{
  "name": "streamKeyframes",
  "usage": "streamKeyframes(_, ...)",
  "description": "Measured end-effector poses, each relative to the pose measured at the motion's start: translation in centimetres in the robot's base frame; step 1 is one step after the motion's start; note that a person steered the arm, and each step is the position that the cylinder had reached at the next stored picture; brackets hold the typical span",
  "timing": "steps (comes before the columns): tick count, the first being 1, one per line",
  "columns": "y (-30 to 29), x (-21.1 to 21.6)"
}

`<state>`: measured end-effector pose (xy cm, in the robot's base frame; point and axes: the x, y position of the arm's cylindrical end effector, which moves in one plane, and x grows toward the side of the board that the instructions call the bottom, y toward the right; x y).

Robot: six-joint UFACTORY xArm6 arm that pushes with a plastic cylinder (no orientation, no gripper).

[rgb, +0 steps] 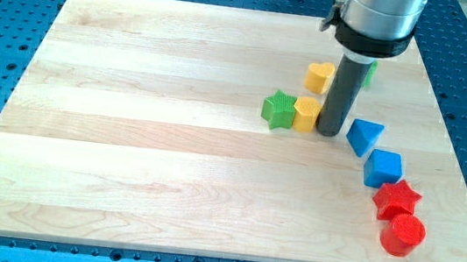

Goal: Put the blue triangle vertically above the blue cube

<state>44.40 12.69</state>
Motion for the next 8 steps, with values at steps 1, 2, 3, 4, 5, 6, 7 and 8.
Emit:
streamKeyframes(1, 2.2, 0.2)
streamKeyframes(2, 3.1, 0.1)
streamKeyframes(3, 3.1, 0.1)
streamKeyframes(4, 3.7, 0.2)
streamKeyframes(5, 4.9, 1.4)
streamKeyframes(6, 3.4, 1.4)
streamKeyframes(7, 4.3, -4.5)
streamKeyframes(8, 8.5, -4.4)
